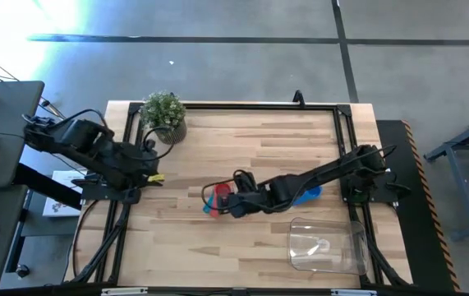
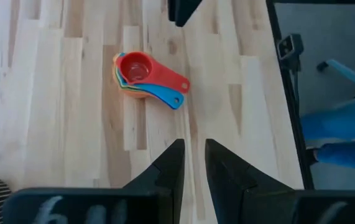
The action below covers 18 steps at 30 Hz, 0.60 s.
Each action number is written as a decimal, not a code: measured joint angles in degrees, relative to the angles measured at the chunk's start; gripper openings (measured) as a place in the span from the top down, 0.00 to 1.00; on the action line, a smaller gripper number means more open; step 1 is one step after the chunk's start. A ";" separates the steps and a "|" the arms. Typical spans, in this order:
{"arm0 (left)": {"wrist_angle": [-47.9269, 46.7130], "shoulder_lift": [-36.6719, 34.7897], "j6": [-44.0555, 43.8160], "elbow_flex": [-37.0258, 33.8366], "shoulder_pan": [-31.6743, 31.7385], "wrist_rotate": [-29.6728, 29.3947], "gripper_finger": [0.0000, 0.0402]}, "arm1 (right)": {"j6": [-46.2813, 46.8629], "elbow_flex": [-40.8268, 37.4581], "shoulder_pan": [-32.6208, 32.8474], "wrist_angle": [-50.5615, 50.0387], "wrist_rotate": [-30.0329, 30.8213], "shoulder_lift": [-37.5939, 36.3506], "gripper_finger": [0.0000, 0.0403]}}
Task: Nest measuring cups in basket
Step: Stack the red measuring cup on top of the light blue measuring cup
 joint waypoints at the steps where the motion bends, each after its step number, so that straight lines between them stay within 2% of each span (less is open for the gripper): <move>1: -0.54 -0.40 -0.18 0.00 -0.72 -0.46 0.87 | 0.96 -1.57 0.20 2.03 -0.38 0.00 0.76; 8: -3.28 -2.58 -3.30 0.00 -4.09 -2.99 0.87 | 8.21 -9.91 0.61 10.44 -2.53 0.00 0.76; 13: -3.27 -3.69 -3.47 0.00 -5.52 -3.34 0.87 | 10.69 -10.94 0.62 10.67 -2.52 1.52 0.76; 18: -3.24 -4.04 -3.49 0.00 -5.92 -3.76 0.87 | 11.42 -10.95 0.62 16.53 -3.59 4.89 0.76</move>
